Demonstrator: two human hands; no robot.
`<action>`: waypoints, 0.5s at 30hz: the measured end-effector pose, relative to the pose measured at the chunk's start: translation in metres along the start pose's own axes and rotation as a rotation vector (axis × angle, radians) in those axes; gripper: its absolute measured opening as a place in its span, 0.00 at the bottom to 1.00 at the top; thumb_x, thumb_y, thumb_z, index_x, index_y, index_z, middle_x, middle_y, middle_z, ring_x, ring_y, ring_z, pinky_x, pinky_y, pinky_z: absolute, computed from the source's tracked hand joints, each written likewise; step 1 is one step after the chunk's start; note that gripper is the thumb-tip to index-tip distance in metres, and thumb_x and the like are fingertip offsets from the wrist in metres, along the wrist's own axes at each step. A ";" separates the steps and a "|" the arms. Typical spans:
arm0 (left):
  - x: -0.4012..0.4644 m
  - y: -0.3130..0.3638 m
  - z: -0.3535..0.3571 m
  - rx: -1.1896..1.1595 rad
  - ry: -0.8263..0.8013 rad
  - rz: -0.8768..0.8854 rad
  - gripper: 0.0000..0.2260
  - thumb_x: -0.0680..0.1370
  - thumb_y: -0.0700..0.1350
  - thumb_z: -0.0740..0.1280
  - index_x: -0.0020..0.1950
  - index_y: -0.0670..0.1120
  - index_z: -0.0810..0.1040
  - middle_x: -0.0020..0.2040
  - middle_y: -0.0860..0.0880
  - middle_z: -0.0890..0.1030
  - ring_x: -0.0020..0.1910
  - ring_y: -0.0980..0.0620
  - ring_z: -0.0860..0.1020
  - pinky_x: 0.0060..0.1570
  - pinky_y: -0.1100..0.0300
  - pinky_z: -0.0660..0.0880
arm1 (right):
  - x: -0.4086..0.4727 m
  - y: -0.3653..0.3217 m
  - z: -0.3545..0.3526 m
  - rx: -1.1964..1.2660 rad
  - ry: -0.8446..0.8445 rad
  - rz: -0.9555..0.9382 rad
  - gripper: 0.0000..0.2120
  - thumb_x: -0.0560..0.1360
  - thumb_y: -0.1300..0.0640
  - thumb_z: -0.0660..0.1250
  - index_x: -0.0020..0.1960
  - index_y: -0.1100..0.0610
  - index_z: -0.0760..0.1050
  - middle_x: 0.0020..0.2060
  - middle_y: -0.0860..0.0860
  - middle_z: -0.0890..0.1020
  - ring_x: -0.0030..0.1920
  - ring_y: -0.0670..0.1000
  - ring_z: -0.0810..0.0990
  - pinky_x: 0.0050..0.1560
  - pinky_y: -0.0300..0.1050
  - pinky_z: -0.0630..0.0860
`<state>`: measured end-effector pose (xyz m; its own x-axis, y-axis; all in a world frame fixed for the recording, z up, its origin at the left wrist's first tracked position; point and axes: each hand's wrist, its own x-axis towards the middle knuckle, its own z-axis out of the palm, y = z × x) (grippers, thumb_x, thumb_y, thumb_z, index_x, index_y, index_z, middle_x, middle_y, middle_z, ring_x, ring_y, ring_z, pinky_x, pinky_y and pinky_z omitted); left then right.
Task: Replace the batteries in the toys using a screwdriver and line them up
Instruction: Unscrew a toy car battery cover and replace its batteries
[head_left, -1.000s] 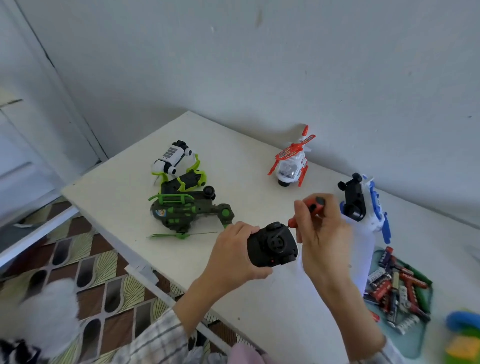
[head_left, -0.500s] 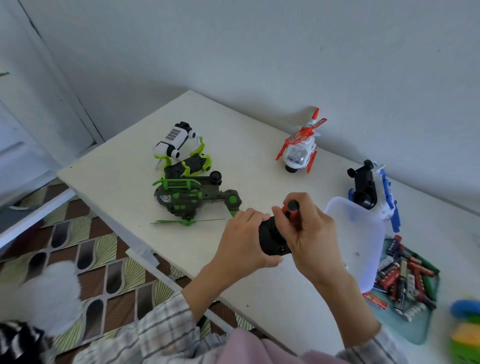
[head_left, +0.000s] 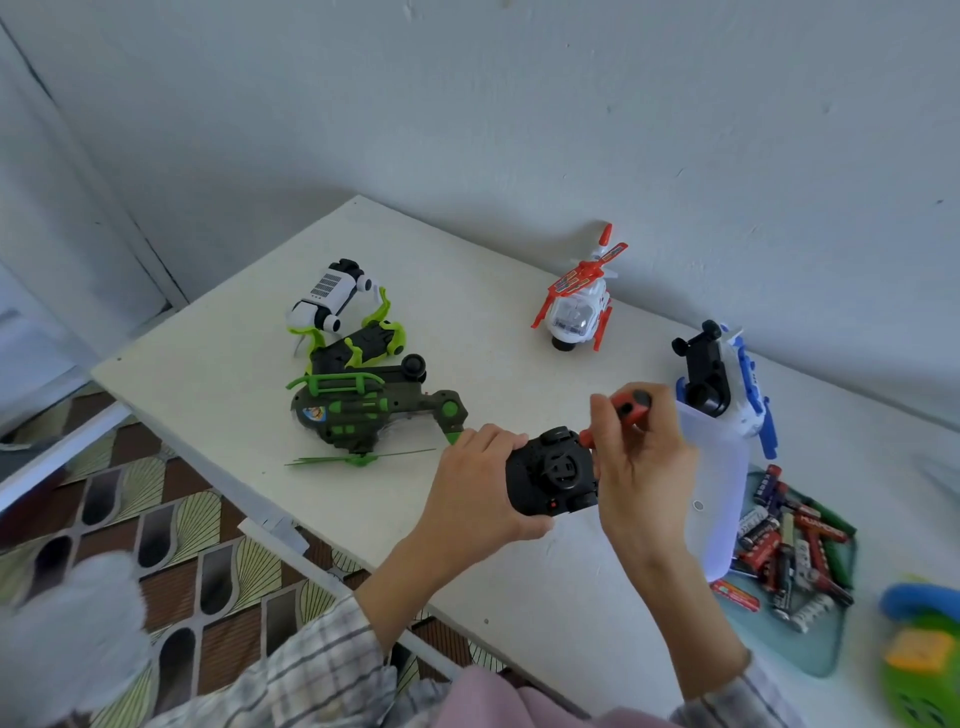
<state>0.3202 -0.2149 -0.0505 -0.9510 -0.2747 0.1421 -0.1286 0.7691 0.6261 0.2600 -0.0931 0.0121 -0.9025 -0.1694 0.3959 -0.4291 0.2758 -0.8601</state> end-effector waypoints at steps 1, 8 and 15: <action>0.000 0.000 0.000 0.005 0.001 0.001 0.33 0.61 0.59 0.76 0.63 0.48 0.73 0.51 0.58 0.70 0.48 0.57 0.66 0.51 0.65 0.62 | -0.001 -0.002 0.000 -0.020 -0.019 -0.084 0.10 0.75 0.48 0.63 0.43 0.53 0.66 0.29 0.52 0.74 0.29 0.51 0.76 0.29 0.43 0.73; 0.002 0.003 -0.001 0.027 -0.003 0.008 0.32 0.61 0.59 0.76 0.61 0.48 0.74 0.49 0.57 0.69 0.47 0.56 0.67 0.49 0.64 0.65 | -0.002 -0.006 -0.002 -0.134 -0.177 -0.340 0.07 0.75 0.49 0.61 0.46 0.50 0.65 0.34 0.37 0.68 0.34 0.36 0.70 0.34 0.23 0.65; 0.004 0.006 -0.001 0.056 -0.014 0.005 0.33 0.62 0.59 0.75 0.63 0.49 0.73 0.53 0.55 0.73 0.49 0.55 0.69 0.52 0.63 0.67 | 0.003 -0.004 -0.002 -0.088 -0.106 -0.263 0.09 0.75 0.53 0.65 0.44 0.50 0.64 0.28 0.40 0.68 0.30 0.41 0.70 0.30 0.24 0.64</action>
<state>0.3156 -0.2118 -0.0455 -0.9553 -0.2634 0.1344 -0.1393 0.8016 0.5814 0.2584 -0.0930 0.0172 -0.7531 -0.3427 0.5616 -0.6534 0.2891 -0.6997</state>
